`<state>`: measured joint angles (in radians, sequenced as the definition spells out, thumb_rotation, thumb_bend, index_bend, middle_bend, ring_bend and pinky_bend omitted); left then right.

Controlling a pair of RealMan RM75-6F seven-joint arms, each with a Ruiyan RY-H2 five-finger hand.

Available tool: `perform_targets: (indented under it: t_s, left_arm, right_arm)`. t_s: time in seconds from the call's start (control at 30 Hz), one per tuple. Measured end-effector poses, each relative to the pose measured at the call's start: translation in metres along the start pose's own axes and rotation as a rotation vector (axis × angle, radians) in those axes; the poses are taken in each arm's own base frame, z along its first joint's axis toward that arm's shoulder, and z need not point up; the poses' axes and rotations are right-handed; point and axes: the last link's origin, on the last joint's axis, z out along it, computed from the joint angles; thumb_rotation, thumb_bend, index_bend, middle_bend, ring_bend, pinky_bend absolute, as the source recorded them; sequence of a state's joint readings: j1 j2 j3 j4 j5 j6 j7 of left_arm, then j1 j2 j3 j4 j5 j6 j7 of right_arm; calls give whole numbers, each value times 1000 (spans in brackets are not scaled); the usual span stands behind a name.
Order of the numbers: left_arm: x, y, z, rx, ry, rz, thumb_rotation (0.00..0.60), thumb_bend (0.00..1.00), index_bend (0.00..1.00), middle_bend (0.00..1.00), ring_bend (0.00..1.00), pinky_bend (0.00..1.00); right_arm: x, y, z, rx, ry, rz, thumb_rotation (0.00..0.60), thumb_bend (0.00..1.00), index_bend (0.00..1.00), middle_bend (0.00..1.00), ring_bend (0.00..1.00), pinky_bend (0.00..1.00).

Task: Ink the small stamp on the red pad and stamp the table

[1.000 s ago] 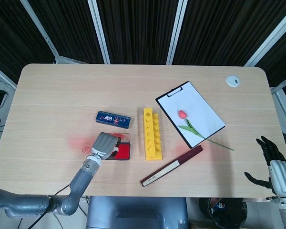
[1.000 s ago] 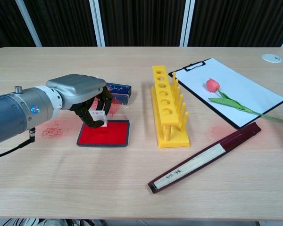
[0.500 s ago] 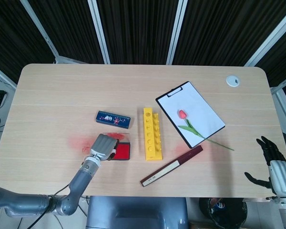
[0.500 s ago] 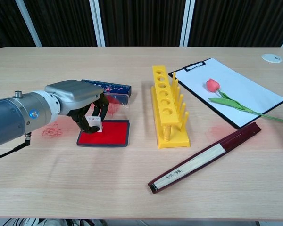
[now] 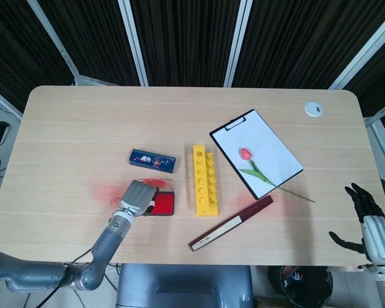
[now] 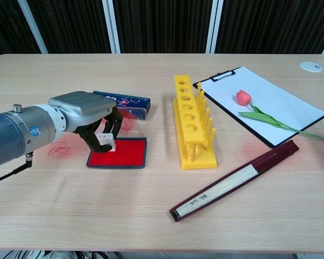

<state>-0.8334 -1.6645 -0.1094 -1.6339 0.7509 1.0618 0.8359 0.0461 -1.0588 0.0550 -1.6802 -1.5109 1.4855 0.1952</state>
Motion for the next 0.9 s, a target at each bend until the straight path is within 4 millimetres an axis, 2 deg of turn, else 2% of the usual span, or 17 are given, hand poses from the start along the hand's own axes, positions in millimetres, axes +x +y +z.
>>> perform_targets:
  t_s: [0.2,0.37,0.63,0.9]
  left_arm:
    - [17,-10,-9,-4,26,3,600,497,773,762,626,696]
    - [22,-28,-18,6,16,20,600,497,769,755,622,692]
    - [15,-63,-30,18,-27,23,600,497,754,745,612,684]
    - [3,-90,-32,22,-58,13,600,496,747,736,606,676]
  right_arm:
    - [1,0,0,1,3,0,600,238,0,0,0,192]
    - [0,0,0,3,3,-2,600,238,0,0,0,192]
    - [0,0,0,2,3,-5,600,238,0,0,0,192]
    - [-1,0,0,-2,4,-8,600,238,0,0,0,192]
